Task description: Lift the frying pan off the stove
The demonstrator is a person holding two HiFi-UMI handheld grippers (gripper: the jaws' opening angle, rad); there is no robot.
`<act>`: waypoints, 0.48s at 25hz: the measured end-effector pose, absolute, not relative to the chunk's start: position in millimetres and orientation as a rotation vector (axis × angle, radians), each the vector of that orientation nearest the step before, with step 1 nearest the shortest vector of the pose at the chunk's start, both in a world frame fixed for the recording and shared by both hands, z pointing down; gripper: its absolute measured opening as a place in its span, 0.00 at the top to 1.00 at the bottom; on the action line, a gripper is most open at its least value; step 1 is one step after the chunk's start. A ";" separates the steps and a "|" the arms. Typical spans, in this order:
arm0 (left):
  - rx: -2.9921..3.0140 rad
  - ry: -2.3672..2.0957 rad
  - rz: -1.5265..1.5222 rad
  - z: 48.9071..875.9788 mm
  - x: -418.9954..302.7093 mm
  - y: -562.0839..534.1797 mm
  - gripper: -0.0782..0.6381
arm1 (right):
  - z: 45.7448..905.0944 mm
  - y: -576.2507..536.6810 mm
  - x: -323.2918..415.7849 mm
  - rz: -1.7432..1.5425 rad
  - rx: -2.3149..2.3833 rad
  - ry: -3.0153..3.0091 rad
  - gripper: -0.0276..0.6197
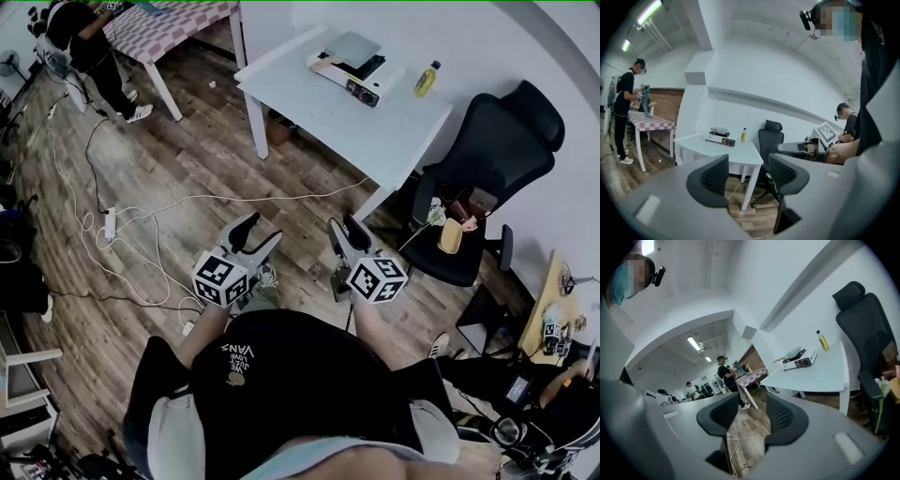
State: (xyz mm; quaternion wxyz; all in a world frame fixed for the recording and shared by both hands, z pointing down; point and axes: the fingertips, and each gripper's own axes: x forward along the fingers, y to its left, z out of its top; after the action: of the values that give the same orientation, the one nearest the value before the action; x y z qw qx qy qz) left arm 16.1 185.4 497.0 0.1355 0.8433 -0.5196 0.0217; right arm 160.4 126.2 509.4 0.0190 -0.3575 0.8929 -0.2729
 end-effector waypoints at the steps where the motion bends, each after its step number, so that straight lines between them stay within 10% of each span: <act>1: 2.439 -1.500 0.057 498.0 9.1 176.7 0.55 | 510.6 117.7 155.1 -0.851 -1.121 2.777 0.68; 12: 2.478 -1.419 0.039 493.0 -67.8 74.1 0.55 | 501.5 12.5 90.6 -0.881 -1.221 2.696 0.68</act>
State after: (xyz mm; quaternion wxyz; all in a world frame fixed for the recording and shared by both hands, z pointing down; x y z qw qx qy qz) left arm -67.8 74.1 493.0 0.1423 0.8589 -0.4918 0.0134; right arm 90.6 12.5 501.5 0.0270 -0.3952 0.8727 -0.2853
